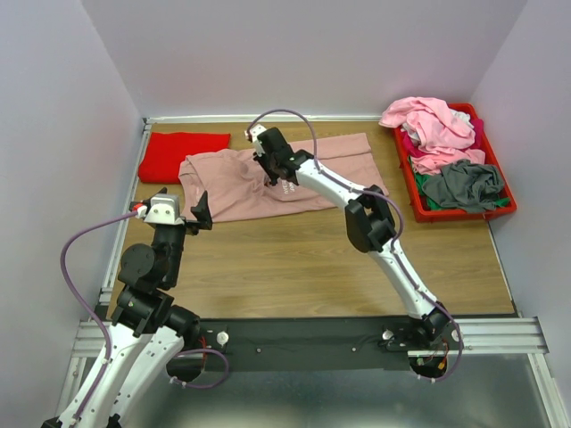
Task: Fold and stack the t-shirts
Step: Fold the tshirt
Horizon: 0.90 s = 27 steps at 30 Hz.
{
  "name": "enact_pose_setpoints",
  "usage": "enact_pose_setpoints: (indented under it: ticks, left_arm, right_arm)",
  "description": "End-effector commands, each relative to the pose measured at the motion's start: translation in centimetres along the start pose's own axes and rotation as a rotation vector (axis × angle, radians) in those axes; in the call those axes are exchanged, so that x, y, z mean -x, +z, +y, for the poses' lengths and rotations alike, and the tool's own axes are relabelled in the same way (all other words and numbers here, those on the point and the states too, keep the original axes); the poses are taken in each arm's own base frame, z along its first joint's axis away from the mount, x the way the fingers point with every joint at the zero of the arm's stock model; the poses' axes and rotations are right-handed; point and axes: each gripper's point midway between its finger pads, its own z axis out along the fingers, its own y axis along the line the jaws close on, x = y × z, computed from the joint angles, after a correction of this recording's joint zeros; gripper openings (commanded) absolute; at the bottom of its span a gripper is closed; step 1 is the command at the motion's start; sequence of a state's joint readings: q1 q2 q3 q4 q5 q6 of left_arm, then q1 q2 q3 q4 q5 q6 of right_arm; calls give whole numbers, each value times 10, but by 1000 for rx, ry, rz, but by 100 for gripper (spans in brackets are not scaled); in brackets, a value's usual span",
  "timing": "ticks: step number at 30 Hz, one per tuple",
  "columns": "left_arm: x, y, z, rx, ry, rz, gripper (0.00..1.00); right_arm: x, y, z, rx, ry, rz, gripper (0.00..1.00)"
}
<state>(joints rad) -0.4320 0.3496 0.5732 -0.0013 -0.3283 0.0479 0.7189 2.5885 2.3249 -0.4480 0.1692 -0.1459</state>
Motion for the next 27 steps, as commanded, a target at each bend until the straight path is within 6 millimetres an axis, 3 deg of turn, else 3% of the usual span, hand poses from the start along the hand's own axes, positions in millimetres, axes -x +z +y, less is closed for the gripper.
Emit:
enact_pose_setpoints:
  ticks: [1, 6, 7, 9, 10, 11, 13, 14, 15, 16, 17, 19, 23, 24, 27]
  left_arm:
    - [2, -1, -1, -7, -4, -19, 97]
    - [-1, 2, -2, -5, -6, -1, 97]
    - [1, 4, -2, 1, -26, 3, 97]
    - [-9, 15, -8, -8, -23, 57, 97]
    - [-4, 20, -12, -20, -24, 58, 96]
    - [-13, 34, -20, -35, -36, 95, 95]
    - [-17, 49, -37, -99, -43, 123, 91]
    - [-6, 59, -43, -123, -47, 112, 89]
    - [-22, 73, -53, -166, -29, 169, 83]
    - [-11, 81, -56, -178, -25, 159, 81]
    - [-24, 90, -60, -196, 0, 203, 80]
    - [-24, 94, -62, -205, 33, 209, 79]
    - [-30, 82, -45, -153, 96, 196, 79]
    - [-39, 77, -42, -141, 113, 210, 81]
    - [-31, 65, -30, -98, 114, 168, 84]
  right_arm:
    - [30, -22, -22, -58, 40, -65, 30]
    - [35, -29, -20, 17, 41, -79, 30]
    - [42, -39, -19, 52, 27, -96, 32]
    - [46, -51, -18, 110, 18, -107, 34]
    - [40, -56, -2, 222, 8, -103, 36]
    - [49, -70, -4, 260, 20, -129, 36]
    - [49, -79, -2, 386, 96, -140, 36]
    - [51, -80, -5, 404, 133, -143, 34]
    - [45, -75, -8, 452, 173, -136, 33]
    - [43, -72, -10, 468, 229, -125, 33]
    - [38, -58, -12, 478, 274, -112, 32]
    - [35, -52, -5, 540, 354, -95, 33]
    - [33, -30, 5, 580, 469, -86, 38]
    - [34, -22, 6, 584, 501, -89, 39]
    - [34, -13, 8, 589, 531, -94, 41]
